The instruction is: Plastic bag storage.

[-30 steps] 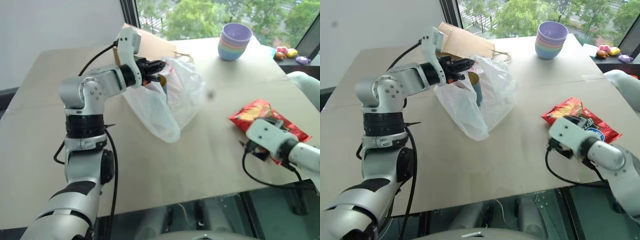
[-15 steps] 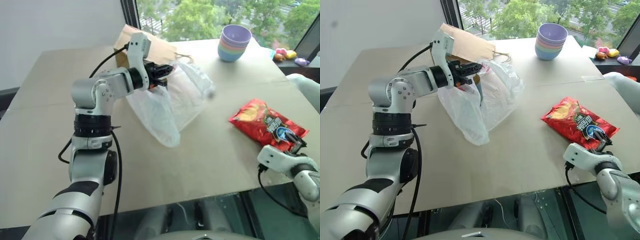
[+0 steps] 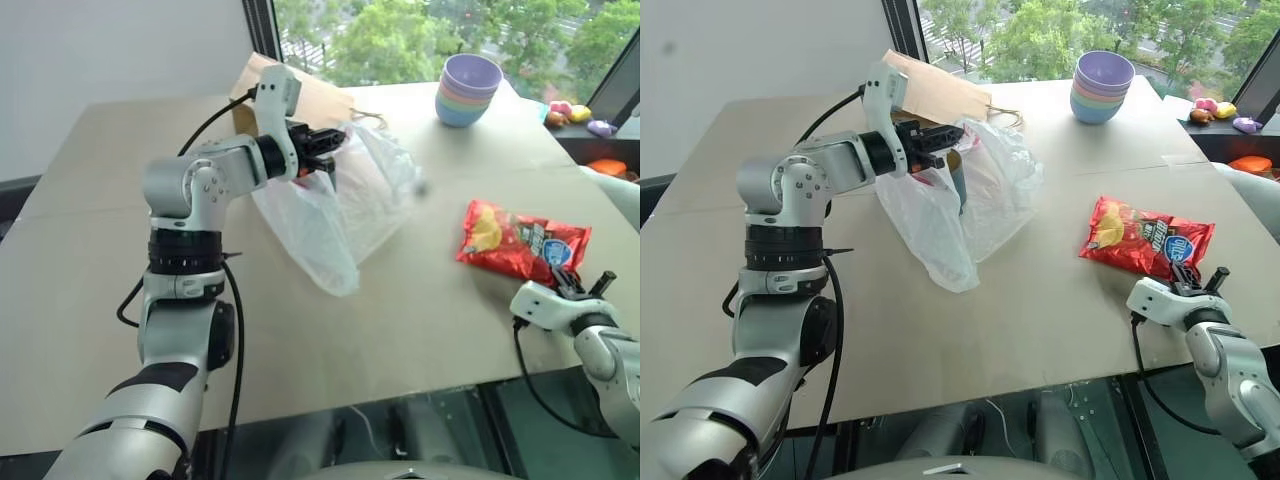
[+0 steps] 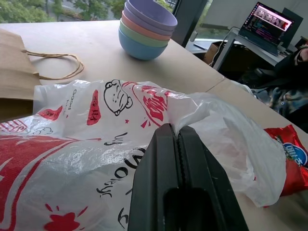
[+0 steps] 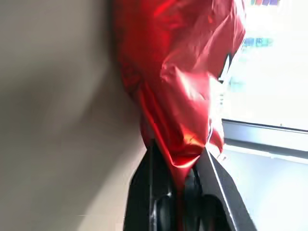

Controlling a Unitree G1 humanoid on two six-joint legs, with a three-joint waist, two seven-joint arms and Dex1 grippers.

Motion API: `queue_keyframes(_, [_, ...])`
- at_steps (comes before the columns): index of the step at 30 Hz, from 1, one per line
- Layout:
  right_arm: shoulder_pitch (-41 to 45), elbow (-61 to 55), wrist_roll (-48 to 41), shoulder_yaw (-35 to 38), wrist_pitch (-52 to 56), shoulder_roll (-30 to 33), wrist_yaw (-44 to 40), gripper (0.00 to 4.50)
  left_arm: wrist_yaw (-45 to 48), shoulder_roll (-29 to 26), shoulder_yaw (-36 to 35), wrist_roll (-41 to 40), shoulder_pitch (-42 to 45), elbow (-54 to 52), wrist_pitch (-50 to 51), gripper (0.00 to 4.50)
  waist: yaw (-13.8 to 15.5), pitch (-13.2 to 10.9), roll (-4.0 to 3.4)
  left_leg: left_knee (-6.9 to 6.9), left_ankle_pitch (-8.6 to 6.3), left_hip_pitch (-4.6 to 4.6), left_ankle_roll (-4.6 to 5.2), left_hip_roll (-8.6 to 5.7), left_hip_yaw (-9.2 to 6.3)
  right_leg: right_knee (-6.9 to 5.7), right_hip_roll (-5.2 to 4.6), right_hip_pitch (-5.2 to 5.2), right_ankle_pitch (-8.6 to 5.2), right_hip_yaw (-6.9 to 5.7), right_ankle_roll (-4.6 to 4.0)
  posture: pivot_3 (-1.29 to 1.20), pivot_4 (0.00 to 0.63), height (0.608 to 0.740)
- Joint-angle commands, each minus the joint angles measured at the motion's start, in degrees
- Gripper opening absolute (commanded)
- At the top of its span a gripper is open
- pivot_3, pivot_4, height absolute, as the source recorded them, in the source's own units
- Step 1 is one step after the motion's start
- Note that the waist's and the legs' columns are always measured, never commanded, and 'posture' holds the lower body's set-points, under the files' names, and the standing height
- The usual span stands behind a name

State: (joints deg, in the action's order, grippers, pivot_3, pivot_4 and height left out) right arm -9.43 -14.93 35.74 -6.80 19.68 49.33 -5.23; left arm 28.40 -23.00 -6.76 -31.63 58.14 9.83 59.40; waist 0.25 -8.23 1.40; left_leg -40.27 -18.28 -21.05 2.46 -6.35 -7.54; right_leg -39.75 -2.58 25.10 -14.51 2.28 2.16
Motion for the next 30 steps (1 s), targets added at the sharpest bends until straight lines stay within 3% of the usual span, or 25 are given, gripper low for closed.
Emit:
queue_keyframes(1, [-1.2,-4.66,-2.15,5.44,-2.69,-1.24,-1.09,0.04,-0.43,-0.05,-1.49,-0.54,0.53,-2.01,-0.34,0.0,0.03,-0.01,-0.01,0.01,0.0,0.0,0.0,0.0,0.0,0.0,0.0,0.01,0.0,0.0,0.0,0.0,0.15,0.74])
queue_keyframes(4, [-1.83,-10.81,-7.88,10.28,-2.15,-4.35,-4.98,0.04,-0.97,0.26,-2.25,-0.84,1.13,-1.15,-0.13,0.0,0.0,-0.01,-0.02,0.01,0.0,0.0,0.0,0.0,0.0,0.0,0.01,0.01,0.0,0.02,0.0,0.0,0.15,0.74])
queue_keyframes(6, [-2.55,-18.86,-15.55,12.58,-1.47,-5.96,-11.99,0.04,-1.35,0.38,-2.74,-0.83,1.99,0.06,-0.11,0.0,-0.02,-0.03,-0.05,0.02,0.0,0.0,0.0,0.01,-0.01,-0.01,0.02,0.01,0.0,0.03,0.0,0.0,0.15,0.74])
queue_keyframes(13, [0.29,-33.16,-26.96,9.67,5.82,-8.26,-24.5,0.04,-1.19,0.41,-2.57,-0.03,3.77,2.49,-0.83,0.0,0.12,-0.04,-0.05,0.02,-0.01,-0.01,0.01,0.04,-0.06,0.05,0.03,-0.01,0.0,-0.03,0.01,0.0,0.15,0.74])
queue_keyframes(18, [15.15,-30.98,-31.12,0.5,17.9,-16.03,-25.35,0.04,0.99,-0.61,-1.21,0.07,3.97,2.13,-0.77,0.0,-0.47,-0.1,-0.09,0.03,-0.01,0.03,0.01,0.04,-0.05,-0.01,0.04,0.01,0.0,0.0,0.0,0.0,0.15,0.74])
queue_keyframes(23, [23.82,-25.2,-30.86,-1.33,28.43,-21.32,-21.24,0.04,4.88,-3.86,-0.6,-1.69,2.92,-1.41,2.29,0.0,-0.81,-0.11,-0.08,0.08,-0.01,-0.19,0.01,0.02,-0.07,0.04,0.01,0.2,0.0,-0.03,-0.01,0.0,0.15,0.74])
queue_keyframes(30, [31.31,-17.84,-27.85,-5.33,31.52,-20.87,-19.25,0.04,6.28,-5.57,-2.9,-5.15,3.6,-3.38,7.61,0.0,-1.04,-0.09,-0.11,-0.01,0.0,-0.64,0.02,-0.05,-0.13,0.0,-0.03,0.61,0.01,-0.12,-0.02,0.0,0.15,0.74])
